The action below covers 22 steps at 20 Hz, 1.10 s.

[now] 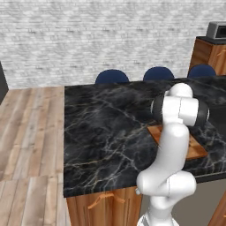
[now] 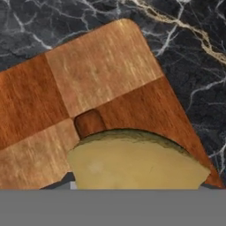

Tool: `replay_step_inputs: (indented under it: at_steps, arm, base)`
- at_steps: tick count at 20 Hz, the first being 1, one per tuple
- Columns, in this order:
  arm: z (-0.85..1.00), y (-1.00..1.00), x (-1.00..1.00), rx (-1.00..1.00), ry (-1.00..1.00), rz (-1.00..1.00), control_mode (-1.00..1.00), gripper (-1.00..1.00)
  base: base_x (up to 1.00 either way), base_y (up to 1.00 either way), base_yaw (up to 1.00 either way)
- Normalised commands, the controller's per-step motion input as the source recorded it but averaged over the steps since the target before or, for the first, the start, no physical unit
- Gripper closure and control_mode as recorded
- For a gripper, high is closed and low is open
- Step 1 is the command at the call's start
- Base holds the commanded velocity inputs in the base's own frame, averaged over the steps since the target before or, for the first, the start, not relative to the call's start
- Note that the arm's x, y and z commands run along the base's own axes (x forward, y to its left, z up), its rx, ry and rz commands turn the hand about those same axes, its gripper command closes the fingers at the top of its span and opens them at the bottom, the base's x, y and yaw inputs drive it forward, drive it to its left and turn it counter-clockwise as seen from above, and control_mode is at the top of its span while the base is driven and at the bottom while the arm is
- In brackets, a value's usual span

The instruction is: Pick up the sponge from the counter and clean the cutting board by briefly scrubbing or pressing down on the cutting board. Once finished, release the sponge.

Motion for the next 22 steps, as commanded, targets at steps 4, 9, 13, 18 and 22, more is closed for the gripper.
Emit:
replay_step_inputs:
  at_steps: [4, 9, 13, 18, 22]
  arm:
    - [-0.18, -0.05, -0.44, 0.00, 0.01, 0.00, -1.00, 1.00]
    - [-0.01, -0.06, -0.51, -0.01, 0.07, -0.01, -1.00, 1.00]
    - [-0.04, -0.05, -0.44, 0.00, 0.10, 0.00, -1.00, 1.00]
    - [-0.09, -0.01, -0.51, 0.00, 0.07, 0.00, -1.00, 1.00]
    - [-0.16, -0.05, -0.62, 0.00, 0.02, 0.00, -1.00, 1.00]
  base:
    - [0.00, 0.00, 0.00]
    - [0.00, 0.00, 0.00]
    - [0.00, 0.00, 0.00]
    - [0.00, 0.00, 0.00]
    - [0.00, 0.00, 0.00]
